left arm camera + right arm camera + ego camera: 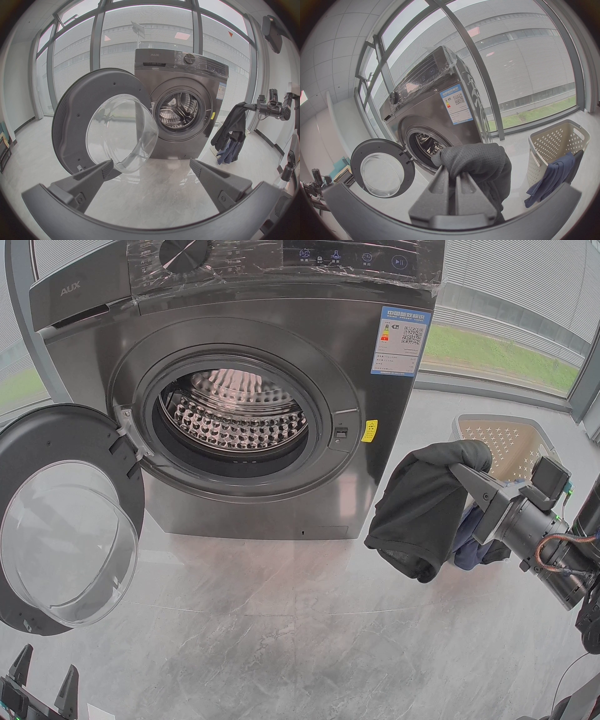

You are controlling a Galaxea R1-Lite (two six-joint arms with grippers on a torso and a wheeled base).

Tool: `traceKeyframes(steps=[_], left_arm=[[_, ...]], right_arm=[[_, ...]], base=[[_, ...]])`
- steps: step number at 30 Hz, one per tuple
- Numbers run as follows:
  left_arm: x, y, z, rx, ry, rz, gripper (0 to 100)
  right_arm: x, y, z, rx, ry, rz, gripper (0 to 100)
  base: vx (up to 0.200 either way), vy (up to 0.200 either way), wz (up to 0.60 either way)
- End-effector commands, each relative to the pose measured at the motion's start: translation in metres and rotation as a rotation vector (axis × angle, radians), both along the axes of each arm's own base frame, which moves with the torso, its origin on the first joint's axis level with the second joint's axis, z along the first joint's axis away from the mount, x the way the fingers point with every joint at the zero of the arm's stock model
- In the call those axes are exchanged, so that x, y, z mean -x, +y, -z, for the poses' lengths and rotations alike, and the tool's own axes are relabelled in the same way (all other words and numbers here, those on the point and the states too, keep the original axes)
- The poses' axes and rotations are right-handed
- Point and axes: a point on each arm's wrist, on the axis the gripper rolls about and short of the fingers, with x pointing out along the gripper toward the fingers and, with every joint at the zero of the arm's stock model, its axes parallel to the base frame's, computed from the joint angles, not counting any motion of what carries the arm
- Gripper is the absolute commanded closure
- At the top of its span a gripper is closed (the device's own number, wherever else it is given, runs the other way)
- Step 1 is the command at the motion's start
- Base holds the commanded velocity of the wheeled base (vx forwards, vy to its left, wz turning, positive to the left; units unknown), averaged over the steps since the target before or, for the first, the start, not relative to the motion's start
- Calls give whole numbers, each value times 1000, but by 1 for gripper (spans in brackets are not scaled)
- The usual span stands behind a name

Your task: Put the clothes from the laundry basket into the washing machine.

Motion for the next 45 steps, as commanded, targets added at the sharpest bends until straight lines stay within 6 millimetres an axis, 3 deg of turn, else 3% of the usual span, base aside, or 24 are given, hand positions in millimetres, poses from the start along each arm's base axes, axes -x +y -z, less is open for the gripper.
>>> traceKeyframes(steps=[1, 9, 21, 27, 45], left_arm=[[-1, 0, 4, -1, 9, 0, 0], [-1, 0, 4, -1, 9, 0, 0], [-1, 0, 4, 0, 9, -3, 0], [-1, 0, 4, 0, 7, -3, 0], [0, 0, 4, 0, 4, -1, 0]], right_arm=[[0, 0, 1, 2, 5, -1, 100], [-1, 1, 3, 7, 11, -1, 100], [0, 0, 6, 12, 19, -4, 100], [-2, 2, 8, 16, 27, -6, 100], [-2, 2, 6, 13, 22, -10, 100]], base=[[0, 200, 0], [0, 200, 0], [0, 0, 0], [0, 200, 0], [0, 0, 0]])
